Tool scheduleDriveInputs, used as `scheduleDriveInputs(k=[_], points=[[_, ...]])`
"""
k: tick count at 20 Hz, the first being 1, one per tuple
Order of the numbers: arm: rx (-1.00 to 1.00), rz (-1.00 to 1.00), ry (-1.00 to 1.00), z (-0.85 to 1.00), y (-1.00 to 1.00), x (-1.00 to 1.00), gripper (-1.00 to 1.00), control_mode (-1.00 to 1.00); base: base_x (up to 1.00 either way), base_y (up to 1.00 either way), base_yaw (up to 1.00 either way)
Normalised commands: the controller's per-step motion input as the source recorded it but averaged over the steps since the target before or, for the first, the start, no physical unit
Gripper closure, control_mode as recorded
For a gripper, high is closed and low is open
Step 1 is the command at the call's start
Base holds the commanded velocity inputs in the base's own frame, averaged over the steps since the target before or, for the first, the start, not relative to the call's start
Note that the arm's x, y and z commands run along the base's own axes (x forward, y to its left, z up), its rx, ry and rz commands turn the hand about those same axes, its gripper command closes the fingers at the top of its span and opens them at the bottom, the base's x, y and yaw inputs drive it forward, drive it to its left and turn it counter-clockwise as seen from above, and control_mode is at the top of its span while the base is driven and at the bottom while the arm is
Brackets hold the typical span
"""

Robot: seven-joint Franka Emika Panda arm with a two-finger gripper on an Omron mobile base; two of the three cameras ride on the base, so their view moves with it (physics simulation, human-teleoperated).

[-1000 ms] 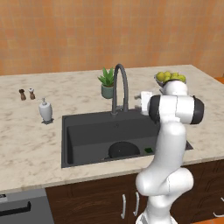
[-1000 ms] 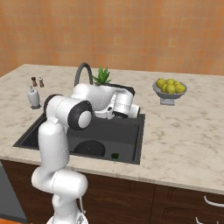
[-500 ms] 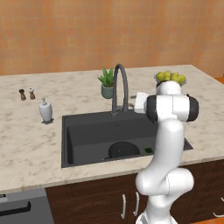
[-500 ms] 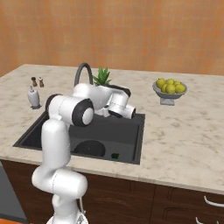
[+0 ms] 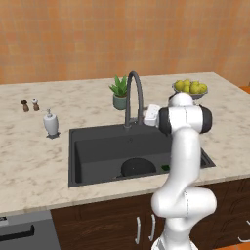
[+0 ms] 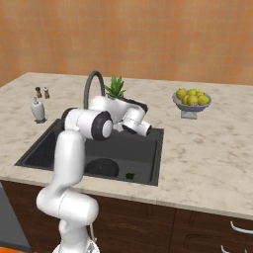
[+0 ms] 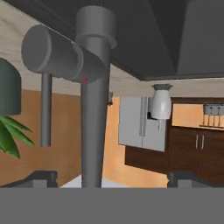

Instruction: Pick the pan and sponge and place them into the sink. Then turn on the water.

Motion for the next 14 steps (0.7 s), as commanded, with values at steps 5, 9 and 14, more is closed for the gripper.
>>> scheduleDriveInputs(k=[5, 9, 14], points=[[0.06, -0.05, 0.03, -0.11, 0.0, 0.67, -1.0, -1.0, 0.0, 0.0, 0.0], [0.05, -0.05, 0.07, -0.25, 0.0, 0.62, -1.0, -1.0, 0.0, 0.0, 0.0], [0.03, -0.04, 0.09, -0.38, 0.0, 0.54, -1.0, -1.0, 0.0, 0.0, 0.0]])
